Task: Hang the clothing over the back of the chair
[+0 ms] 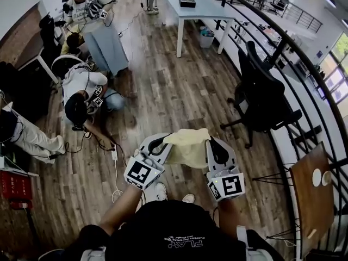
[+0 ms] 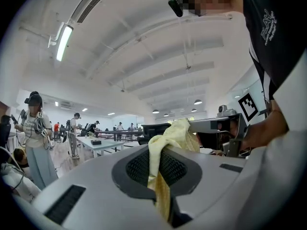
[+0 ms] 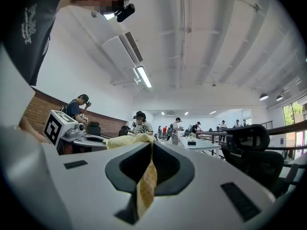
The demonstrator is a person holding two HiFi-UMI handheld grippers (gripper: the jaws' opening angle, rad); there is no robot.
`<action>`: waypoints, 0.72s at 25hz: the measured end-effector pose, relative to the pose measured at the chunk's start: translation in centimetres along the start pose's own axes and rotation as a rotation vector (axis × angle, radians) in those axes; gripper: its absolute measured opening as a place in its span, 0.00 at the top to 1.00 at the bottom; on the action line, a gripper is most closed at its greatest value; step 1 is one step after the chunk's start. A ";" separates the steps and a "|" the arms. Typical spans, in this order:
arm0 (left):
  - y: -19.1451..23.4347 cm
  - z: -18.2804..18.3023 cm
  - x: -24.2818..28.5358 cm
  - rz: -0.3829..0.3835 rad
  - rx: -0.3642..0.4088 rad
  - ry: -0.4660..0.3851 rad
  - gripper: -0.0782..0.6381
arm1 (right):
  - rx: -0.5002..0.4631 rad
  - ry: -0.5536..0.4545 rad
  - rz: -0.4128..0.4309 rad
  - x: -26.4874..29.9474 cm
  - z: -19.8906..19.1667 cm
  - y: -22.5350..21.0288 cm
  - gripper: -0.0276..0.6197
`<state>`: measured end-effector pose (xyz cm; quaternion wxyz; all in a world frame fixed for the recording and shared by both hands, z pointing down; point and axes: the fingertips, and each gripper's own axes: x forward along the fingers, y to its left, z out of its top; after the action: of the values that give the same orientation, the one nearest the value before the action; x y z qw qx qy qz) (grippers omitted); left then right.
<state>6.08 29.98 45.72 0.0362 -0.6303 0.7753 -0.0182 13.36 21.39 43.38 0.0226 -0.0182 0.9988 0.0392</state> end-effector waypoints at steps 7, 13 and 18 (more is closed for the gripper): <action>2.8 0.4 0.0 -0.009 0.011 -0.024 0.86 | -0.020 0.000 -0.011 2.1 0.5 0.9 0.91; 5.0 0.4 -0.6 -0.035 0.007 -0.039 0.86 | -0.031 0.011 -0.032 4.2 0.8 2.4 0.91; 6.3 -0.3 -1.4 -0.045 -0.014 -0.035 0.86 | -0.039 0.021 -0.050 5.0 0.6 3.7 0.91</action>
<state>0.18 32.61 45.64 0.0449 -0.6482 0.7602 -0.0028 8.22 24.91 42.87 0.0128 -0.0442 0.9972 0.0582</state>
